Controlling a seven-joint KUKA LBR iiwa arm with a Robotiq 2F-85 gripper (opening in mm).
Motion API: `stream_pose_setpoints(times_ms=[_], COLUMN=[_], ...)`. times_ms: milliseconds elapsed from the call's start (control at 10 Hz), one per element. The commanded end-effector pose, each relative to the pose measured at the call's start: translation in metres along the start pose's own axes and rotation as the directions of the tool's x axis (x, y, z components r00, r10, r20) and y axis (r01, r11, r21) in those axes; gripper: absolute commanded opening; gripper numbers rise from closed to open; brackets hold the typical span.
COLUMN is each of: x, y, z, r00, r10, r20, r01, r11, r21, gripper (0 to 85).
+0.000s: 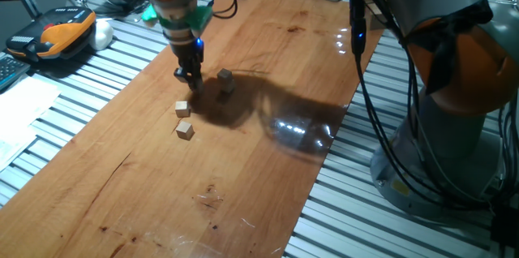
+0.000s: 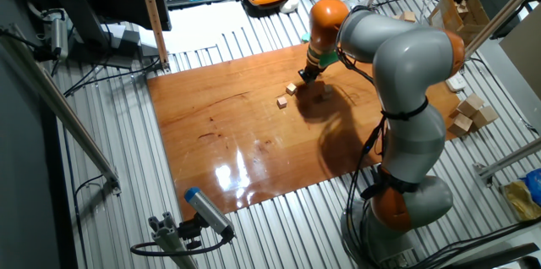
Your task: Stack the blocks in a vertical line of five
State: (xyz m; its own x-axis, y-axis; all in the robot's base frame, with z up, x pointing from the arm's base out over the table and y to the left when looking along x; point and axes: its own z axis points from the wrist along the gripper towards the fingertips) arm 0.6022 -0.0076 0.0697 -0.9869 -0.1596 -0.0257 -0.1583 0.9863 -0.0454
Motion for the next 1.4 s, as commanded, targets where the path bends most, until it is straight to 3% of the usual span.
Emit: stream_pose_setpoints(times_ms=[0, 300, 500, 700, 1300], x=[0.0, 0.002, 0.007, 0.014, 0.029], y=[-0.001, -0.005, -0.005, -0.009, -0.022], z=[-0.009, -0.044, -0.056, -0.062, -0.063], r00=[1.0, 1.0, 0.999, 0.998, 0.977], r10=[0.01, 0.02, 0.036, 0.059, 0.215], r20=[0.005, -0.002, 0.008, 0.015, -0.002], r01=[-0.01, -0.02, -0.036, -0.059, -0.215], r11=[1.0, 1.0, 0.999, 0.998, 0.976], r21=[-0.003, -0.009, -0.004, -0.031, -0.039], gripper=[0.0, 0.0, 0.0, 0.0, 0.0])
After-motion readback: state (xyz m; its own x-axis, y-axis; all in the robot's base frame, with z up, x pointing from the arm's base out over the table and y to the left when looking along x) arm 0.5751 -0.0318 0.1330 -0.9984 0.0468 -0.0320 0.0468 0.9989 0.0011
